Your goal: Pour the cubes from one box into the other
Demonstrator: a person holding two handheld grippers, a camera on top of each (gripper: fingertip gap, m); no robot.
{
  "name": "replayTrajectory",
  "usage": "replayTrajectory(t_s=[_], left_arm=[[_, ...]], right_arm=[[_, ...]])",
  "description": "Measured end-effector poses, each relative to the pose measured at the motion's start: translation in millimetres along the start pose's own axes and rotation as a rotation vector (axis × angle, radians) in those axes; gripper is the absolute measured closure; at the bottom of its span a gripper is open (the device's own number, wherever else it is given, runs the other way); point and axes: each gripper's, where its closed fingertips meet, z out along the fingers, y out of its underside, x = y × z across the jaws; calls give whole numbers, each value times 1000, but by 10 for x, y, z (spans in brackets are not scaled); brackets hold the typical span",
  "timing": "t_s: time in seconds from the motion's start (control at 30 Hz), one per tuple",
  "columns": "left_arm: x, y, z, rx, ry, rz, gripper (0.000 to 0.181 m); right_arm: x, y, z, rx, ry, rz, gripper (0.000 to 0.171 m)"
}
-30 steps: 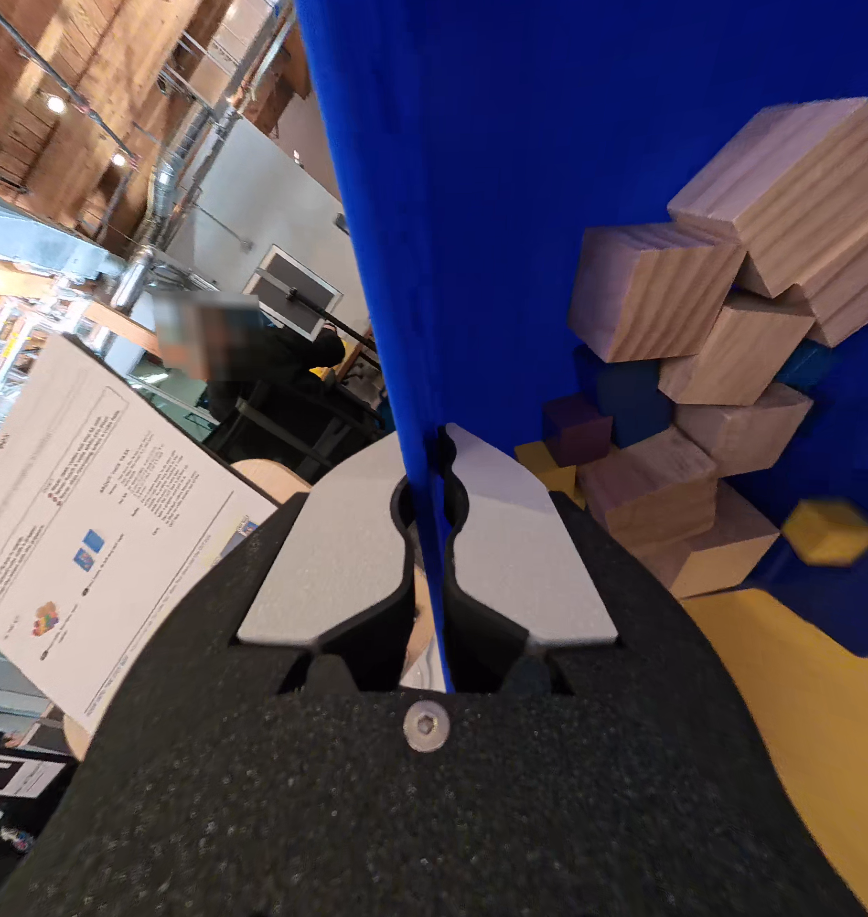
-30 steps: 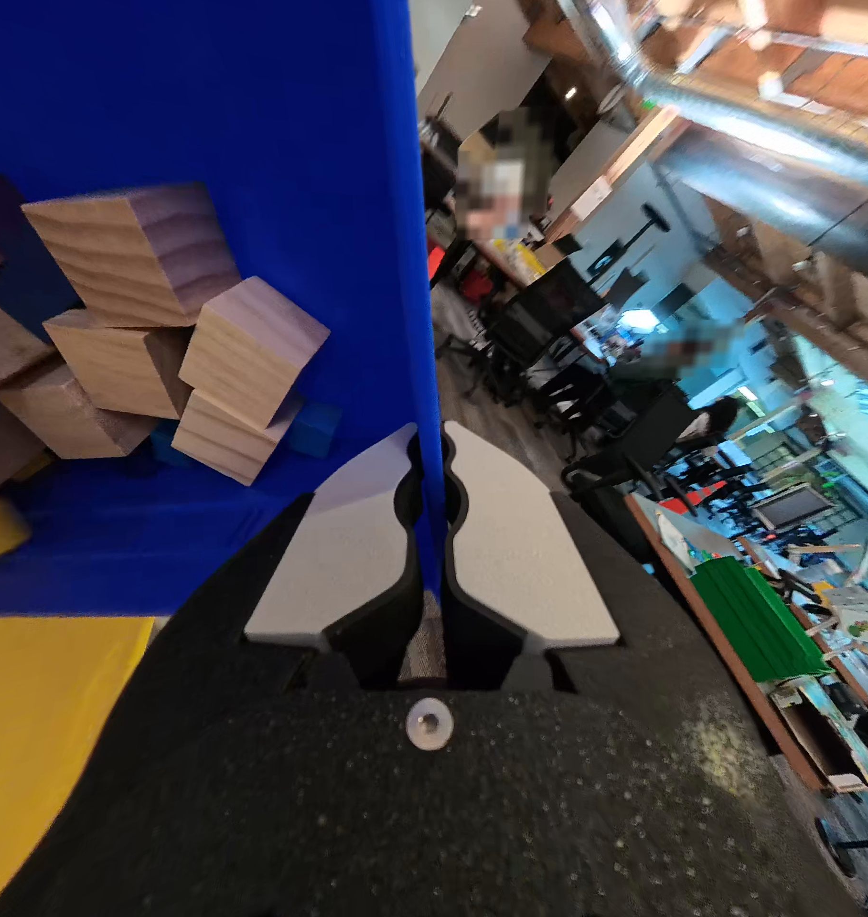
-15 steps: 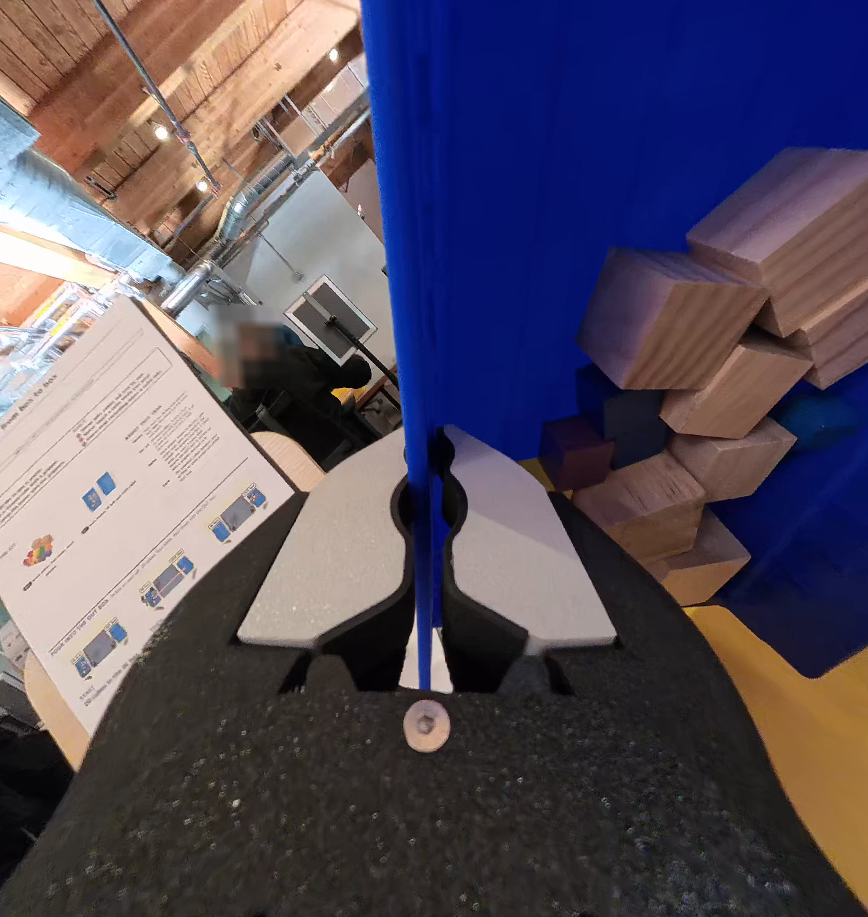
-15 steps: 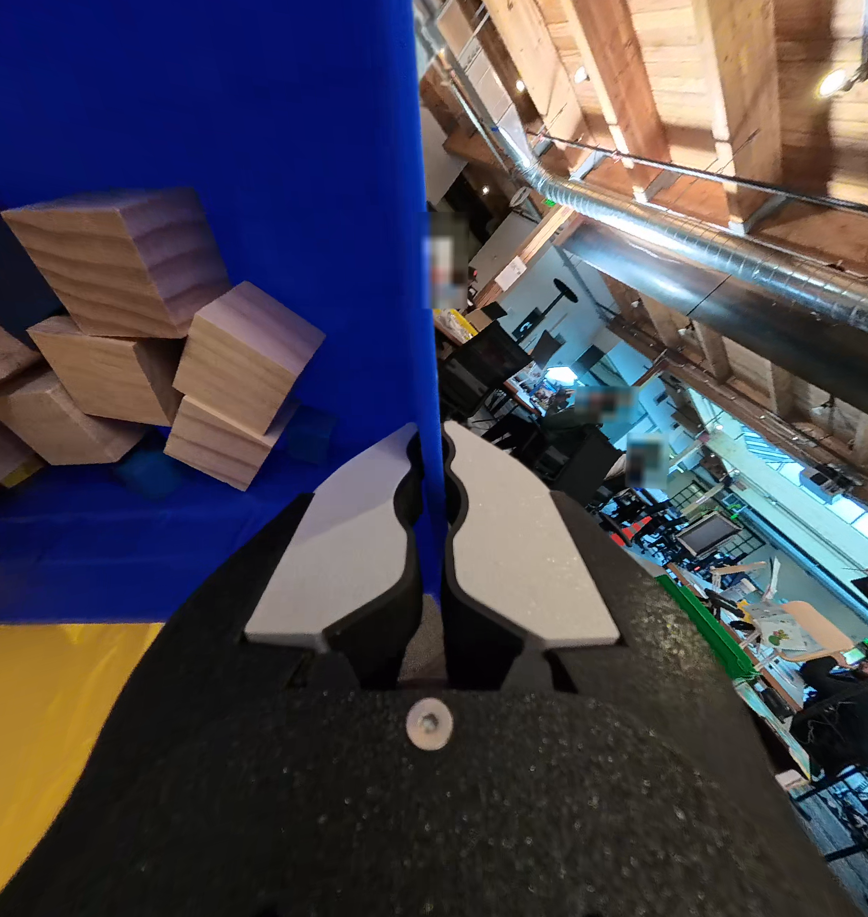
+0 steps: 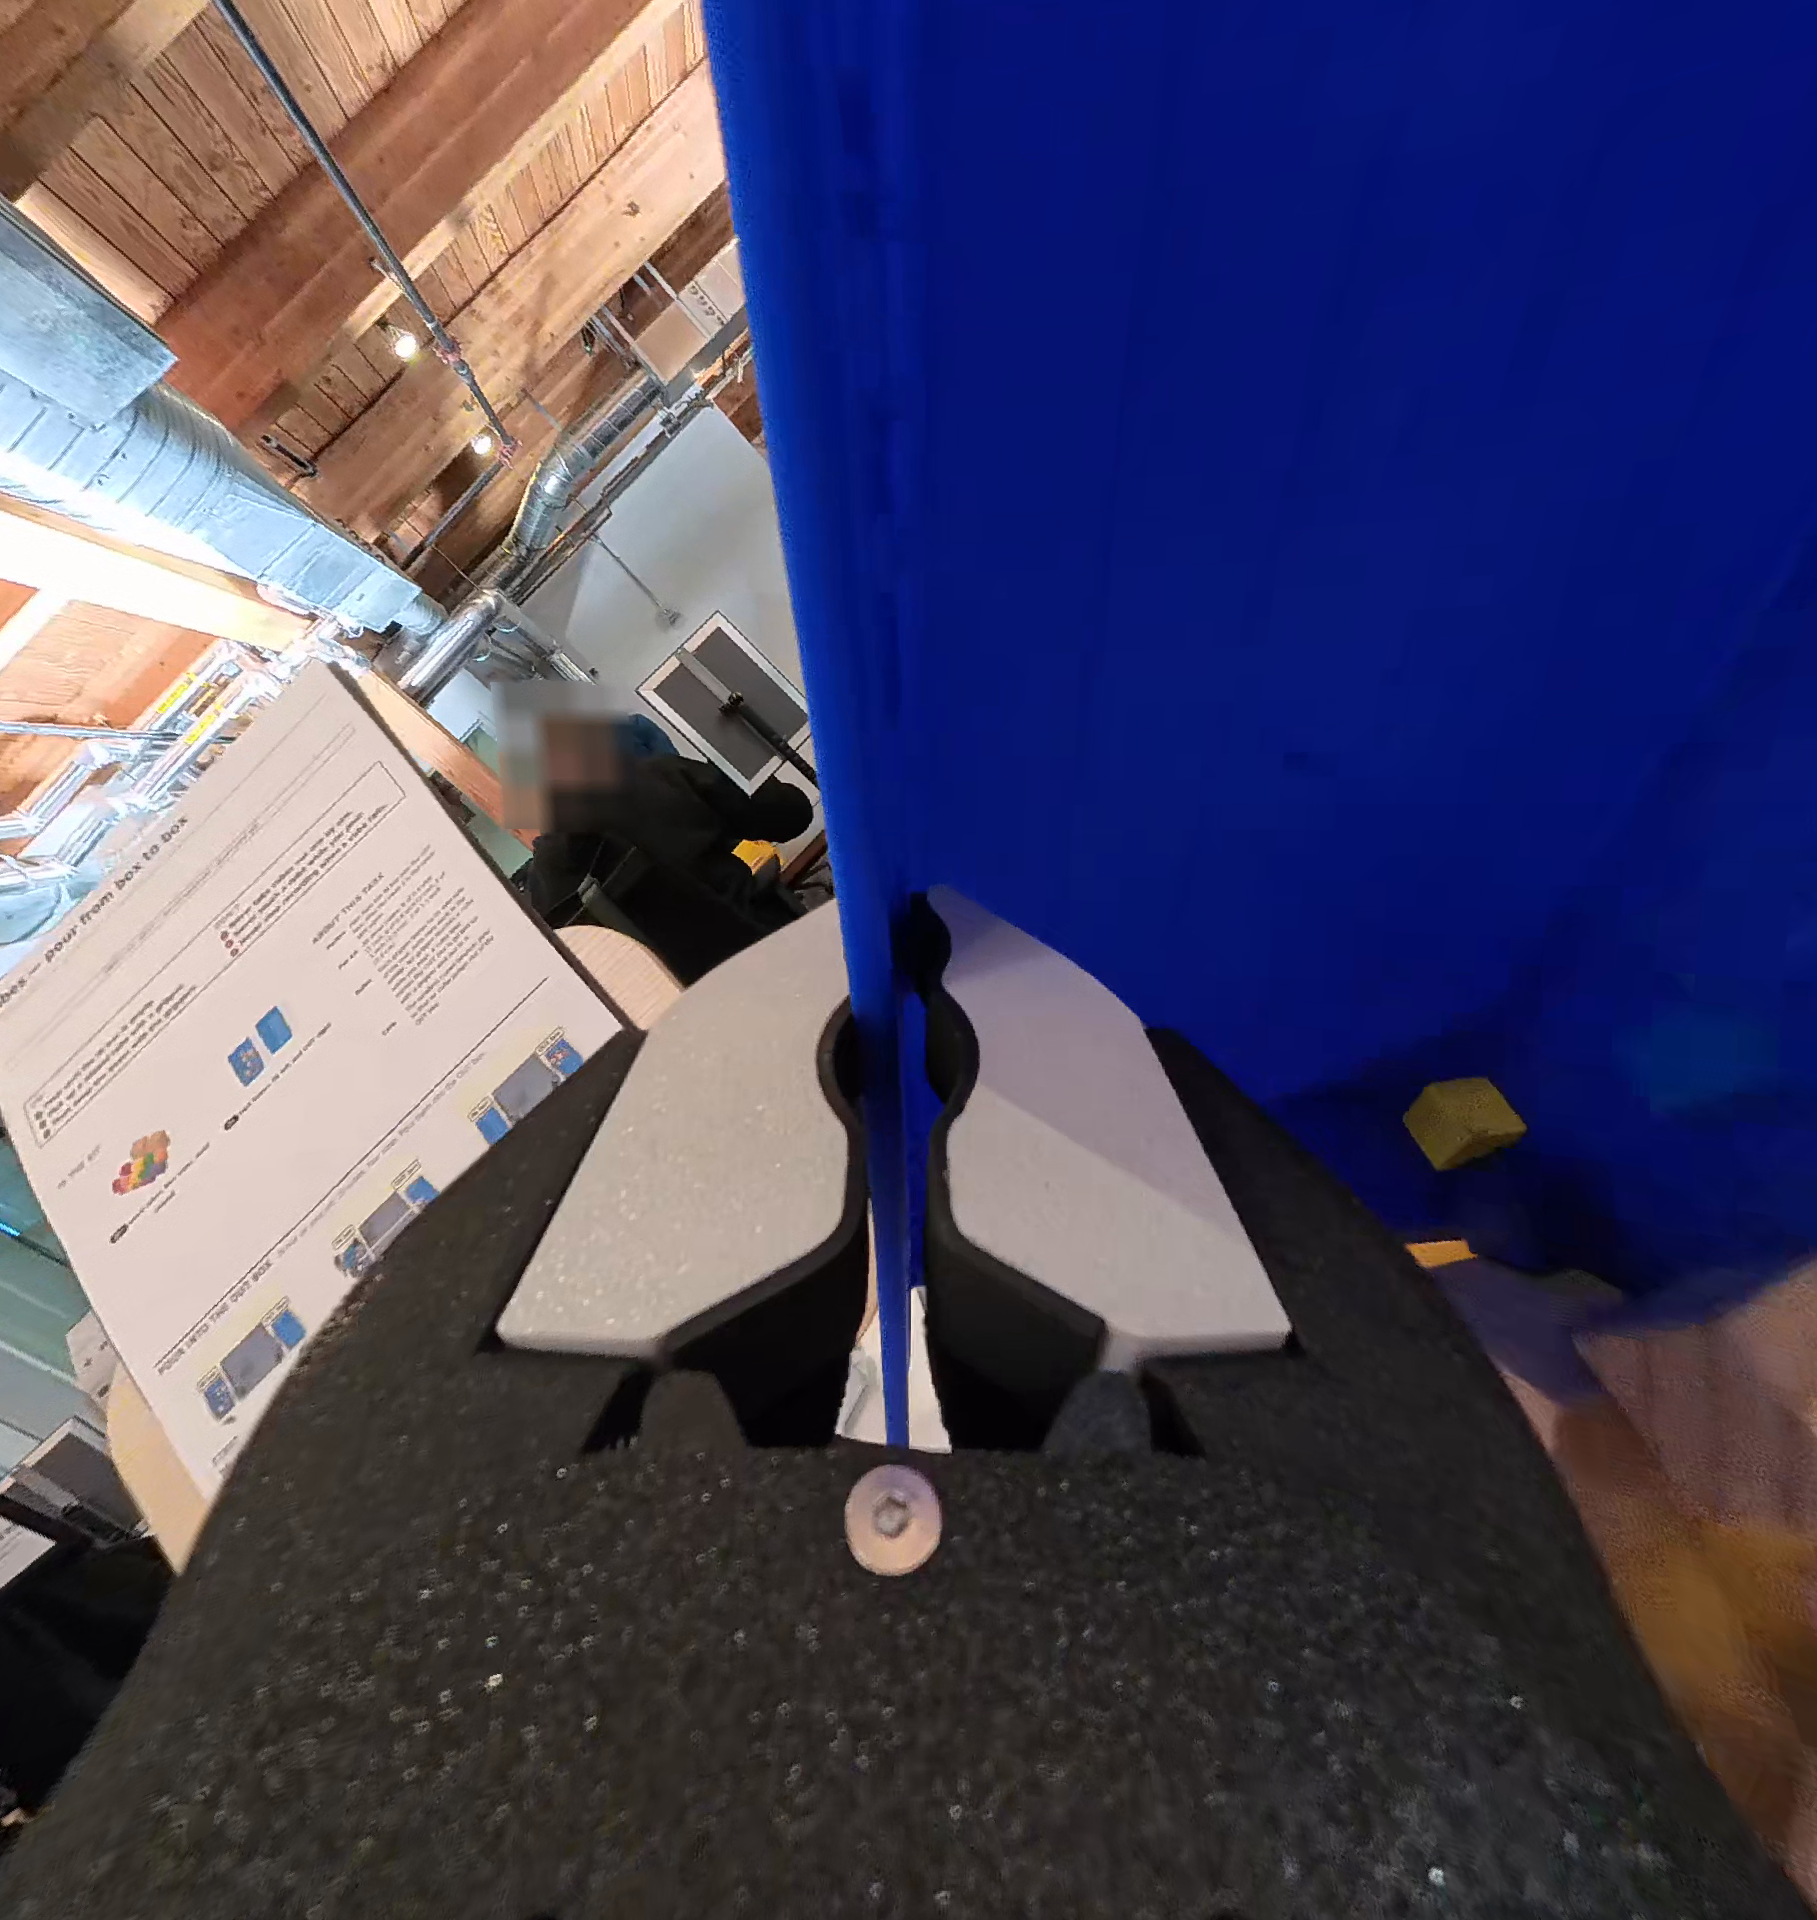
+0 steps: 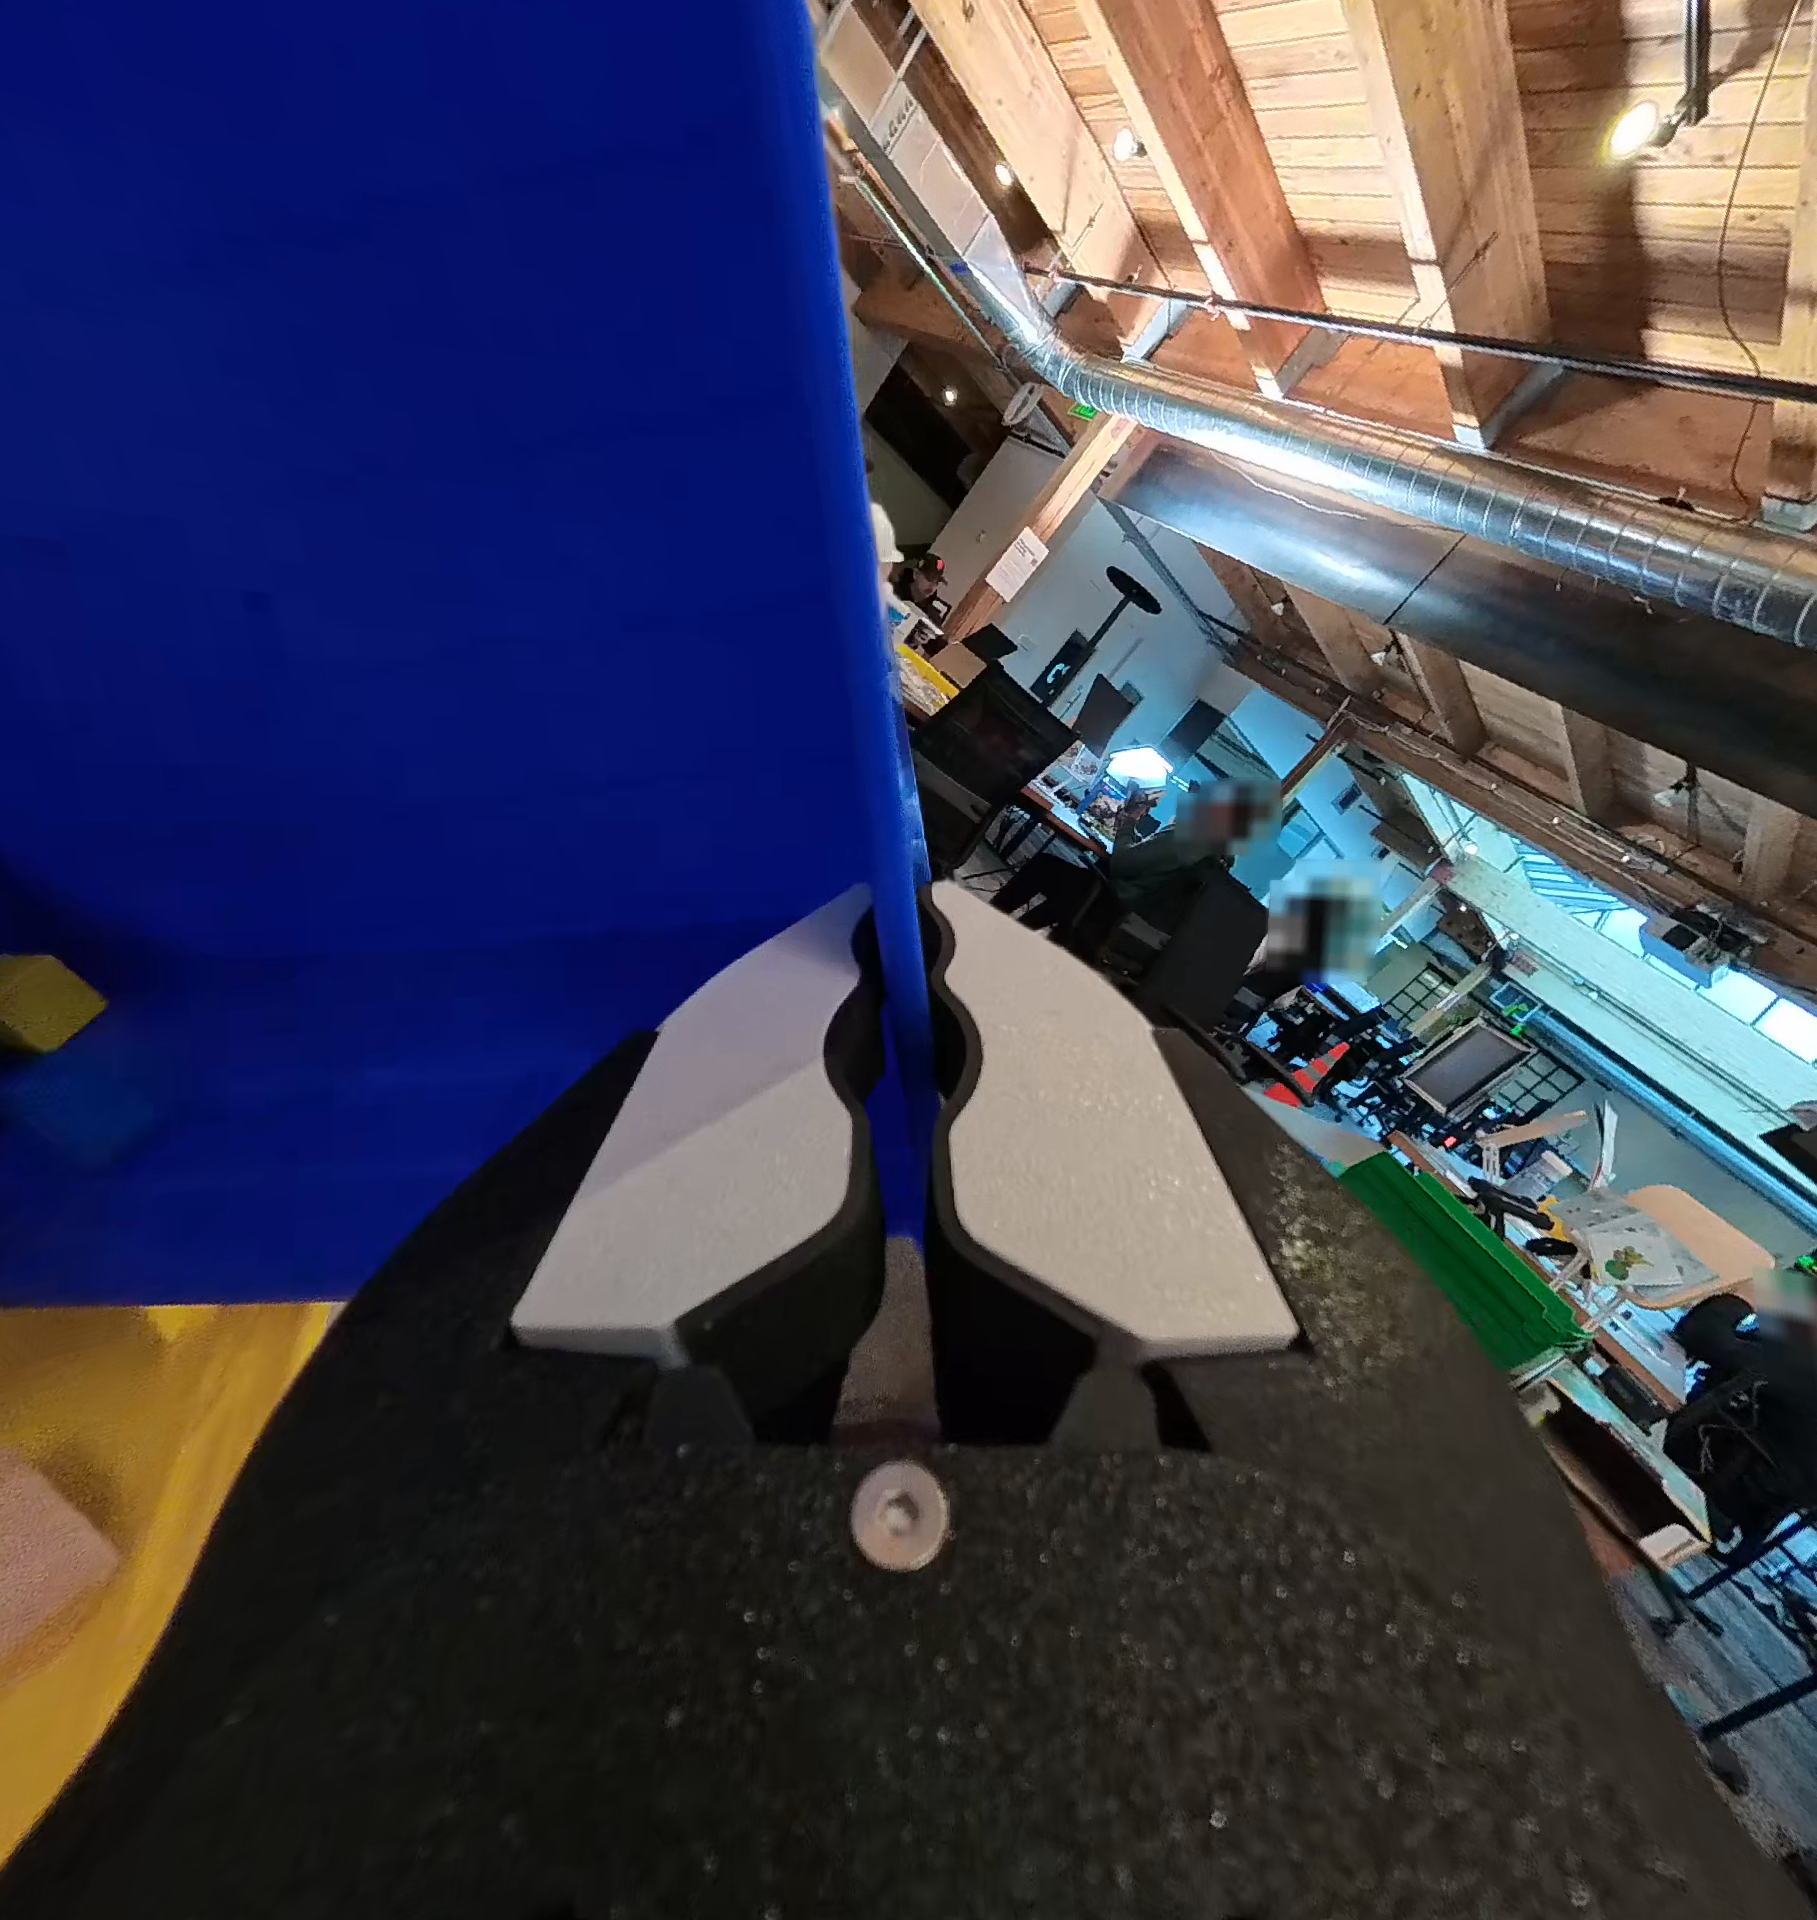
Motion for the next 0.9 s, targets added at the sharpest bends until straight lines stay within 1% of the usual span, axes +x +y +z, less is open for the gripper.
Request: replayTrajectory(t_s=[0.03,0.17,0.27,0.43,0.63,0.7,0.77,0.9], left_arm=[[6,8,12,-3,-1,1,176],[36,50,35,-15,6,6,176],[14,20,37,3,4,14,176],[-107,-142,52,43,-31,-2,176],[-288,-315,52,110,-84,-17,176],[-406,-370,49,102,-78,-33,176],[-602,-436,-9,88,-69,-66,176],[-1212,-446,-195,2,-52,-126,176]], right_arm=[[-17,20,13,-6,-2,4,168],[-67,77,40,-13,-10,15,168],[-19,32,32,4,7,9,168],[133,-120,50,47,52,3,168],[319,-368,41,106,105,-72,168],[407,-558,50,119,98,-89,167],[523,-878,20,147,89,-105,168],[522,-1647,0,91,-60,-194,167]])
